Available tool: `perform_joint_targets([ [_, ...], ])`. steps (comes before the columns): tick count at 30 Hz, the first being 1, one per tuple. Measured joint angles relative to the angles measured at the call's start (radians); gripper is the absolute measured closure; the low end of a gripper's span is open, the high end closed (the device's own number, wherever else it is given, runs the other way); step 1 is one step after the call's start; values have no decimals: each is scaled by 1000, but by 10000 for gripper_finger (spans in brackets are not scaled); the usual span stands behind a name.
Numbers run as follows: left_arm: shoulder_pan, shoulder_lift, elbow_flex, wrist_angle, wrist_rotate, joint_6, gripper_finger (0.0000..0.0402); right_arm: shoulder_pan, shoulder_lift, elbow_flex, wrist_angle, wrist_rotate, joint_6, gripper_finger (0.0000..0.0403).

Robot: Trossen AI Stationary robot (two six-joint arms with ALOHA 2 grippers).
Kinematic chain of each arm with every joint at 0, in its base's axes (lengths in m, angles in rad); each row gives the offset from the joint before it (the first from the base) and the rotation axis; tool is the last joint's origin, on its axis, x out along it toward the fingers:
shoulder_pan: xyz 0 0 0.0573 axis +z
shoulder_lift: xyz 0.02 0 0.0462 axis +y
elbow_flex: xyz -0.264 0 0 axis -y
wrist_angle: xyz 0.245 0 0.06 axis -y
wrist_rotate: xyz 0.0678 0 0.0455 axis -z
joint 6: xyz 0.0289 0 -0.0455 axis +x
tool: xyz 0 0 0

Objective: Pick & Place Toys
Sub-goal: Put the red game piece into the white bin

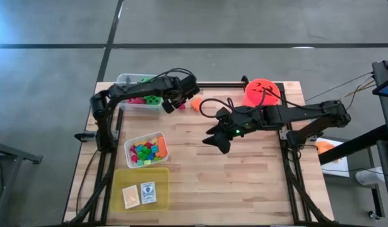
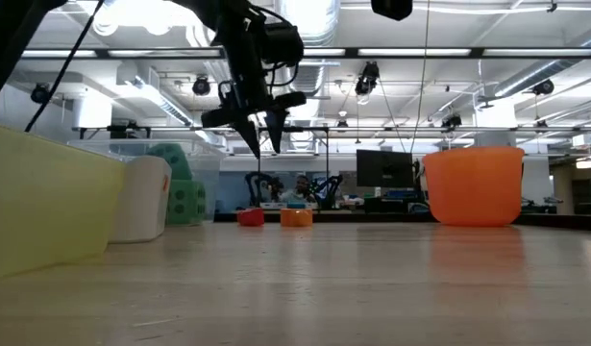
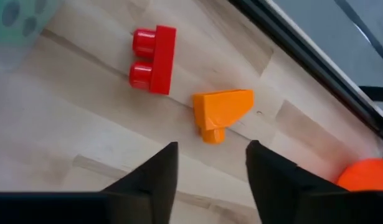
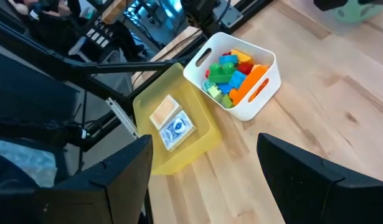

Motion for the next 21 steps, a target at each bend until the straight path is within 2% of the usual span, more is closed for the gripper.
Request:
perform_joint_targets([
  [5, 0, 20, 5, 11, 0, -50, 162, 0, 1, 0, -3, 1, 0, 122],
  [8, 2, 32, 2, 31, -20, -27, 143, 0, 1, 0, 0, 1, 0, 122],
  [15, 2, 34, -15, 24, -120, 24, 155, 0, 1, 0, 4, 1, 0, 122],
  [21, 3, 40, -16, 16, -134, -55, 187, 0, 1, 0, 4, 0, 0, 122],
])
